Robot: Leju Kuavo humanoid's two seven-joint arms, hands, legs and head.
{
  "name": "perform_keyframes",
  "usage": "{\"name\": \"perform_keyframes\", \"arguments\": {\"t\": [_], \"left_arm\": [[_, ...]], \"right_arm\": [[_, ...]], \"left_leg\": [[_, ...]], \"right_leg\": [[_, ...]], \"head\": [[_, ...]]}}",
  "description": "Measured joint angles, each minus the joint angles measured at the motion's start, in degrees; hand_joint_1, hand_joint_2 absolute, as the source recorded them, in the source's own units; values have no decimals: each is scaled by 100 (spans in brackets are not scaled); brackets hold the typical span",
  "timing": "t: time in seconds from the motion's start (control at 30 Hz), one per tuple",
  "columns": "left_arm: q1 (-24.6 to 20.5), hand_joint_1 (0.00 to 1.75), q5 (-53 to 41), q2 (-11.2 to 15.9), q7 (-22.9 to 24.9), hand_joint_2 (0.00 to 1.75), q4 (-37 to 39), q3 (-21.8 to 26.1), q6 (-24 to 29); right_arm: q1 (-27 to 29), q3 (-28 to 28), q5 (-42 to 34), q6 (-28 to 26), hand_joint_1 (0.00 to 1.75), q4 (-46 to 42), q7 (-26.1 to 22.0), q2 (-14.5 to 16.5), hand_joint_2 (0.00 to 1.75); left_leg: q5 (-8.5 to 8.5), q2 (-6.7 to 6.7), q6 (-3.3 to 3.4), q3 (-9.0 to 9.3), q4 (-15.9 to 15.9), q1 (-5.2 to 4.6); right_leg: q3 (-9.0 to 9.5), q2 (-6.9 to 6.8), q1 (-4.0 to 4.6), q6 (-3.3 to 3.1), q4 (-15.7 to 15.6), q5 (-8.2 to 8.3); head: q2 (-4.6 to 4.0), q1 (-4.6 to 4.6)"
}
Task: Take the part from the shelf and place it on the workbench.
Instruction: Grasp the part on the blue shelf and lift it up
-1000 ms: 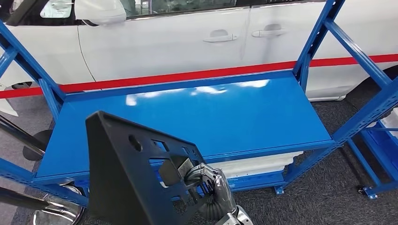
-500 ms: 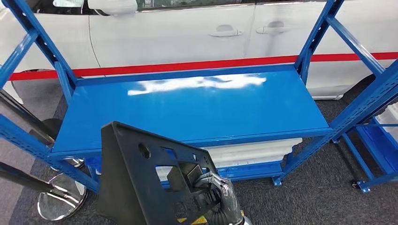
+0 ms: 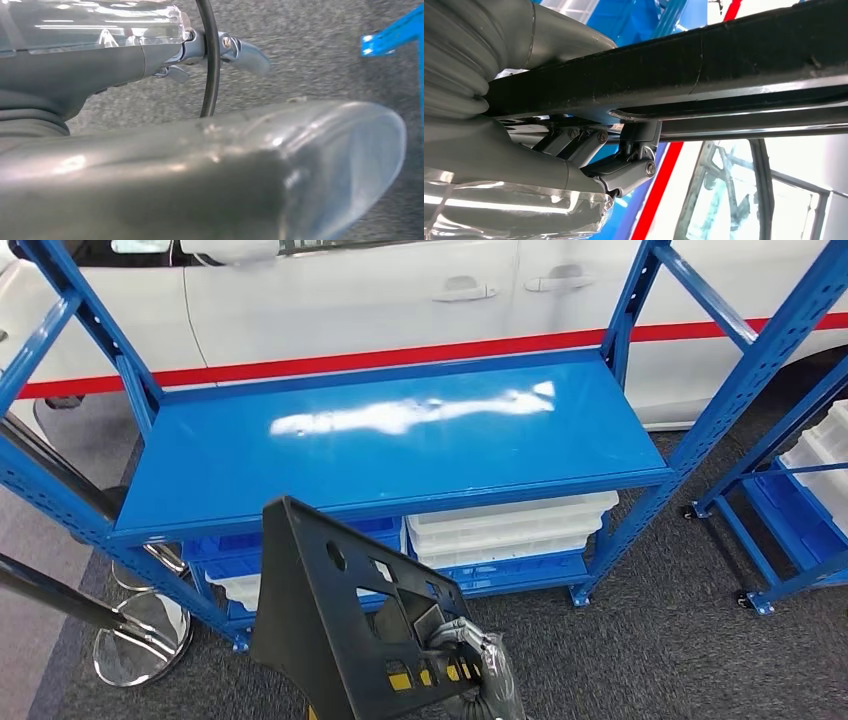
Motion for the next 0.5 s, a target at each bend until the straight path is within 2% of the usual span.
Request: {"name": "perform_keyframes", "arguments": {"t": [0.03, 0.07, 0.1, 0.13, 0.17, 0.2, 0.23, 0.27, 0.3, 0.33, 0.4, 0.43, 0.47, 0.5], "left_arm": [[2, 0, 1, 0, 0, 0, 0, 4, 0], [1, 0, 1, 0, 0, 0, 0, 8, 0], [0, 0, 1, 1, 0, 0, 0, 11, 1], [0, 0, 1, 1, 0, 0, 0, 14, 1], [0, 0, 1, 1, 0, 0, 0, 15, 1], [-2, 0, 1, 1, 0, 0, 0, 16, 1], [-9, 0, 1, 4, 0, 0, 0, 16, 1], [-19, 0, 1, 8, -1, 0, 0, 16, 1], [-29, 0, 1, 10, -1, 0, 0, 16, 1], [-36, 0, 1, 13, -2, 0, 0, 17, 1], [-36, 0, 1, 11, -1, 0, 0, 20, 1], [-38, 0, 1, 9, 1, 0, 0, 22, 1], [-41, 0, 1, 7, 2, 0, 0, 23, 1], [-44, 0, 1, 3, 5, 0, 0, 23, 2]], "right_arm": [[2, -3, -2, 0, 175, 5, -1, 0, 175], [5, -7, -3, 0, 175, 13, -1, 0, 175], [8, -12, -4, 0, 175, 23, -1, 0, 175], [11, -17, -4, 0, 175, 34, -1, 0, 175], [14, -21, -6, 0, 175, 43, 0, 0, 175], [17, -25, -8, 0, 175, 48, 0, 0, 175], [19, -27, -9, 0, 175, 50, 0, 1, 175], [20, -27, -11, 0, 175, 50, 0, 1, 175], [20, -28, -11, 0, 175, 50, -1, 1, 175], [21, -29, -12, 0, 175, 50, -3, 1, 175], [22, -33, -13, 0, 175, 50, -9, -2, 175], [24, -37, -14, -1, 175, 50, -14, -4, 175], [27, -41, -16, -1, 175, 51, -16, -8, 175], [32, -46, -23, -2, 175, 52, -19, -12, 175]], "left_leg": [[-307, -1, -17, -100, 344, 2], [-544, -2, -30, -185, 729, 3], [-652, -2, -37, -226, 1054, 3], [-609, -2, -36, -185, 1225, 2], [-458, -2, -24, -43, 1189, 1], [-288, -2, -1, 211, 933, -2], [-220, -5, 35, 525, 524, -12], [-240, -7, 71, 839, 65, -28], [-302, -10, 105, 1058, -282, -48], [-375, -12, 135, 1169, -490, -71], [-306, -4, 200, 1164, -587, -80], [-237, 6, 241, 1130, -617, -70], [-155, 17, 289, 1074, -646, -56], [-72, 30, 322, 1000, -665, -39]], "right_leg": [[-90, -2, 12, -25, 7, 67], [-189, -2, 25, -37, 20, 137], [-294, -3, 39, -40, 39, 206], [-399, -3, 52, -39, 66, 268], [-504, -3, 62, -34, 99, 323], [-601, -3, 70, -26, 137, 371], [-682, -4, 75, -13, 177, 414], [-741, -5, 80, 7, 212, 453], [-772, -10, 82, 36, 230, 493], [-783, -16, 77, 70, 234, 537], [-789, -20, 65, 148, 215, 623], [-812, -9, 59, 182, 242, 576], [-856, 4, 54, 212, 340, 418], [-924, 18, 44, 237, 545, 155]], "head": [[0, -1], [0, -1], [0, -1], [0, -1], [0, -1], [0, -1], [0, -1], [0, -1], [0, -1], [0, -1], [0, -1], [0, 0], [0, 0], [0, 1]]}}
